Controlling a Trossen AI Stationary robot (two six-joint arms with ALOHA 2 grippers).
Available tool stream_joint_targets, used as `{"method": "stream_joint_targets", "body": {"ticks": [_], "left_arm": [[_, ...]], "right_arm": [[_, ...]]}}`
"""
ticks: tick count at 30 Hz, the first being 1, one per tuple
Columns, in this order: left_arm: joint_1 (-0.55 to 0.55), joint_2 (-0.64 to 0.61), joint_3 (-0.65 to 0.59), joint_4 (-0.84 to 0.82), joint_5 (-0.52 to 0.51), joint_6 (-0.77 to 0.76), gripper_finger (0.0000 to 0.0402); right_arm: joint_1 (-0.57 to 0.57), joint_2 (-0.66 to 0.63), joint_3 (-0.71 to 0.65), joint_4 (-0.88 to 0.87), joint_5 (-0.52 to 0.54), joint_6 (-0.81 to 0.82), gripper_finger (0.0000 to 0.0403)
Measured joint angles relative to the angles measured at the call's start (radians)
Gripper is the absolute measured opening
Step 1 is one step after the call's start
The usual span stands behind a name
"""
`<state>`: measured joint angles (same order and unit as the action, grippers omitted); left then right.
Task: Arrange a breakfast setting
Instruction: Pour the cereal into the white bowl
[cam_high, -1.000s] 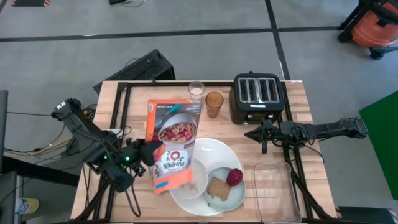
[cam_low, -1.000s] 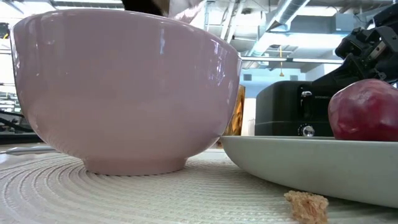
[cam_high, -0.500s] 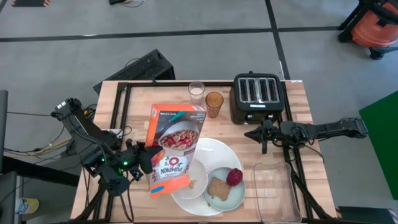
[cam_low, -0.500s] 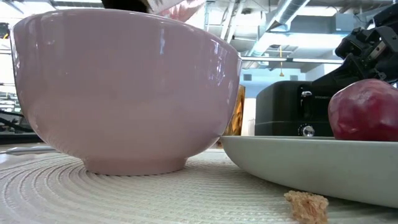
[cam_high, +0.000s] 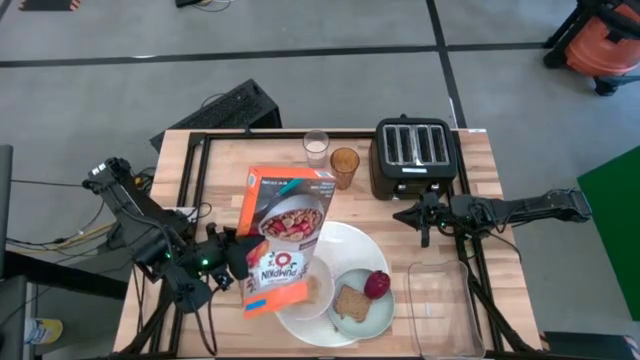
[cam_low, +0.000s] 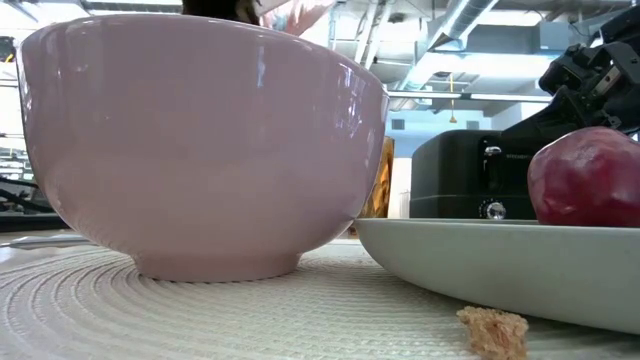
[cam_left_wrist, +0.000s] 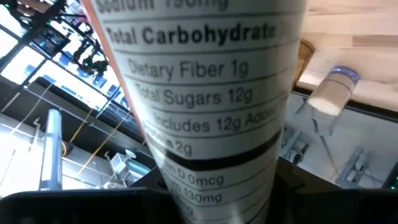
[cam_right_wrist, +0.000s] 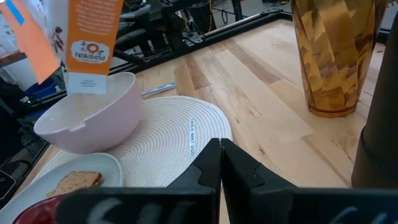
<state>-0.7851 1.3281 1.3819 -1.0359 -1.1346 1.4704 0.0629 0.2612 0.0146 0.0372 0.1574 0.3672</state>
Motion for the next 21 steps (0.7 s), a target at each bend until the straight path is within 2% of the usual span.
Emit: {"method": "stream_joint_targets", "body": {"ticks": [14,21], "left_arm": [[0.017,0.000,0.000,0.001,-0.011,0.061,0.0108],[0.049,-0.002,0.000,0.007,-0.048,-0.022,0.0108]], "right_arm": [[0.000,0.000,0.000,0.000,0.000,0.000,0.0031],[0.000,0.000,0.000,0.000,0.000,0.000,0.0031]]}}
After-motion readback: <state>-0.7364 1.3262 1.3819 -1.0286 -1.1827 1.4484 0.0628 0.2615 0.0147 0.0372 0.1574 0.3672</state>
